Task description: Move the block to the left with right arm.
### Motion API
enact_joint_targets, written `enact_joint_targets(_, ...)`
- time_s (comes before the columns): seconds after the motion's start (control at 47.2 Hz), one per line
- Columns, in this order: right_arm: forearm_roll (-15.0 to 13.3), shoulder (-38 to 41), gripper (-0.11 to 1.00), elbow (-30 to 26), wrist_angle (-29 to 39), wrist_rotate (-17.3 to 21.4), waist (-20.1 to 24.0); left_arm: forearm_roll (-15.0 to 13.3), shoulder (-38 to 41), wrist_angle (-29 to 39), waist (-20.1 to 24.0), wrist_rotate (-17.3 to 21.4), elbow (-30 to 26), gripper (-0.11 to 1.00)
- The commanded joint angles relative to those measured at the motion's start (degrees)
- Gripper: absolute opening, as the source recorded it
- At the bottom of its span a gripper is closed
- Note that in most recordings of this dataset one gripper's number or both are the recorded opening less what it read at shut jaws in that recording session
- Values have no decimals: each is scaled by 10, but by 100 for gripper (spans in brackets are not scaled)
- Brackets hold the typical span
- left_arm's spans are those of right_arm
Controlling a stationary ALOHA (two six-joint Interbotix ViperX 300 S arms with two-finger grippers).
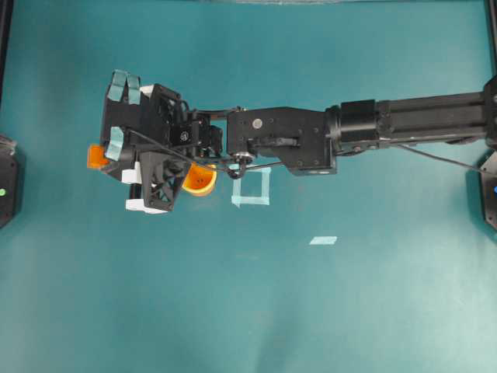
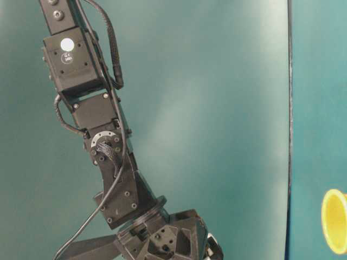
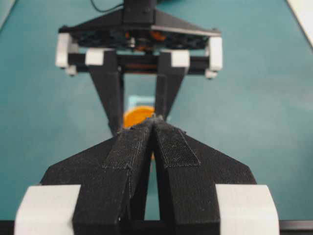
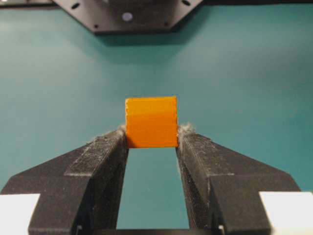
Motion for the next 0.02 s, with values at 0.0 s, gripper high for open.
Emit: enact_joint_targets(0.0, 2, -15, 39, -16, -5, 1, -2, 1, 4, -2, -2, 0, -12, 0)
